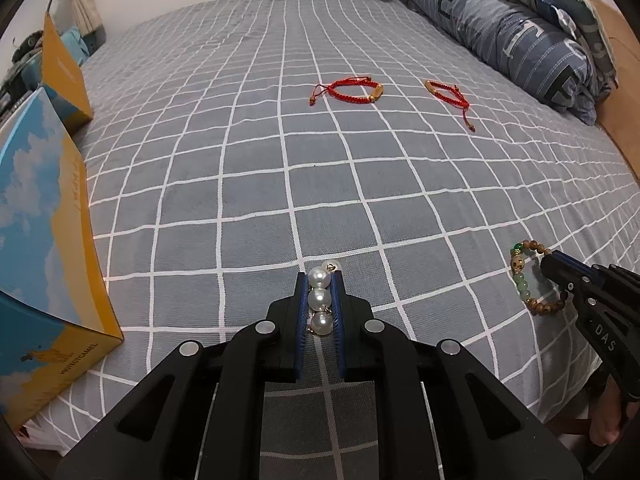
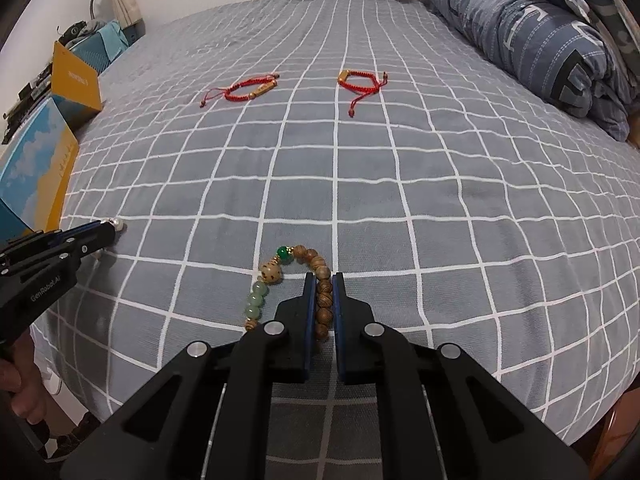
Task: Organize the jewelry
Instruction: 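Grasp the pearl earrings with the left tool while the right tool grasps the wooden bracelet, then carry the pearl earrings and wooden bracelet into the white box and open both tools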
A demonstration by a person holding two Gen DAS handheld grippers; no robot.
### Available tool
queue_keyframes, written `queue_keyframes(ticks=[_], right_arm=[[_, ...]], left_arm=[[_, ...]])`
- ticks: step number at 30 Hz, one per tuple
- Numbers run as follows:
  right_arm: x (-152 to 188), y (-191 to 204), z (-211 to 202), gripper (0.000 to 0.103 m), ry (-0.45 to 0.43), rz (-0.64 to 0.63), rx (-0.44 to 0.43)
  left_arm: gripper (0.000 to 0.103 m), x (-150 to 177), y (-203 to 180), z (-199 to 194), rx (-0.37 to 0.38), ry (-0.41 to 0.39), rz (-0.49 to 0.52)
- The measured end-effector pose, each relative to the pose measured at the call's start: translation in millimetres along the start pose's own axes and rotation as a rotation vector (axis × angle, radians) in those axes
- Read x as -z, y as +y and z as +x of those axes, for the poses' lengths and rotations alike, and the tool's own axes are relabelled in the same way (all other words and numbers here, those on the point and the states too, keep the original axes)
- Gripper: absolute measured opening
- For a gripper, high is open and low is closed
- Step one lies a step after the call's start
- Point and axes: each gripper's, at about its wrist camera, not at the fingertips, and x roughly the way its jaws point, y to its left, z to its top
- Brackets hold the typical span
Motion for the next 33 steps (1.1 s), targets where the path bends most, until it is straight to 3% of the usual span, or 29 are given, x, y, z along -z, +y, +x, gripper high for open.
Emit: queue_keyframes(ticks=[18, 33], right_arm=[[-20.7, 9.9, -29.0, 0.008, -0.057, -0.004, -0.029], [-66.3, 34.5, -55.4, 0.008, -0.128, -0.037, -0.077]], left_arm=[[0.011, -16.9, 14.3, -32.8, 0.016, -0.054, -0.021], [0.011, -46.2, 46.5, -74.0, -0.025, -0.122, -0.057]])
